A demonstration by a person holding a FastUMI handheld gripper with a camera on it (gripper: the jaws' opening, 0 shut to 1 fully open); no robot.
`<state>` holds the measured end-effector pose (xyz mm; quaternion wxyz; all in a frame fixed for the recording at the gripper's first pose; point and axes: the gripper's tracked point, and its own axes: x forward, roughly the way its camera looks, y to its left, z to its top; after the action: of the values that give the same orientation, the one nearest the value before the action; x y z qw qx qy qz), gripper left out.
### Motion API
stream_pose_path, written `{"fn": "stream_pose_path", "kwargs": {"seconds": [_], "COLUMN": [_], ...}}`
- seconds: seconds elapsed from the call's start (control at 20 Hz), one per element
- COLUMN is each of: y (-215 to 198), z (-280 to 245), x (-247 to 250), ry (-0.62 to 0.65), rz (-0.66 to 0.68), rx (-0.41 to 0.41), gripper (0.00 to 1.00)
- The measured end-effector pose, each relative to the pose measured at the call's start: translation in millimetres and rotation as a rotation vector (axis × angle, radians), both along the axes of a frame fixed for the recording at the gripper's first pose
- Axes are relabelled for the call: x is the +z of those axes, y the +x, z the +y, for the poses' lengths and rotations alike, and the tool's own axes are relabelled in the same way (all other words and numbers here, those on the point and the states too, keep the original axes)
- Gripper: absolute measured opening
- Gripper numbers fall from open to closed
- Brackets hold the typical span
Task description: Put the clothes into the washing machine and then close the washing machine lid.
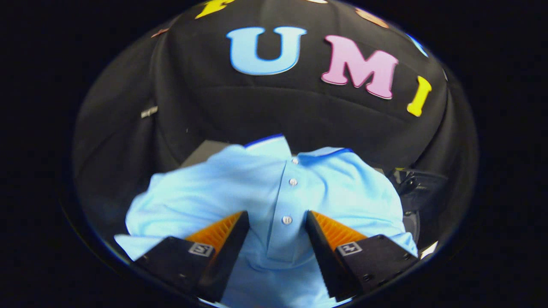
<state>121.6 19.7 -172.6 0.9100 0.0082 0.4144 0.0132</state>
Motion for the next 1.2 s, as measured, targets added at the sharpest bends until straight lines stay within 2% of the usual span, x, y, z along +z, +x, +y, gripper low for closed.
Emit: {"fn": "stream_pose_path", "kwargs": {"seconds": [0.1, 0.25, 0.35, 0.45, 0.65, 0.85, 1.2], "y": [6, 10, 13, 13, 12, 7, -5], "z": [1, -5, -3, -5, -5, -15, -80], "x": [2, 2, 6, 5, 8, 21, 37], "ry": [-0.022, -0.071, -0.106, -0.115, -0.025, 0.025, 0.172], "rz": [-0.017, -0.077, -0.085, -0.090, -0.075, -0.102, -0.094], "rx": [0.062, 0.122, 0.132, 0.149, 0.152, 0.237, 0.333], "gripper": [0.86, 0.23, 0.07, 0.07, 0.07, 0.07, 0.07]}}
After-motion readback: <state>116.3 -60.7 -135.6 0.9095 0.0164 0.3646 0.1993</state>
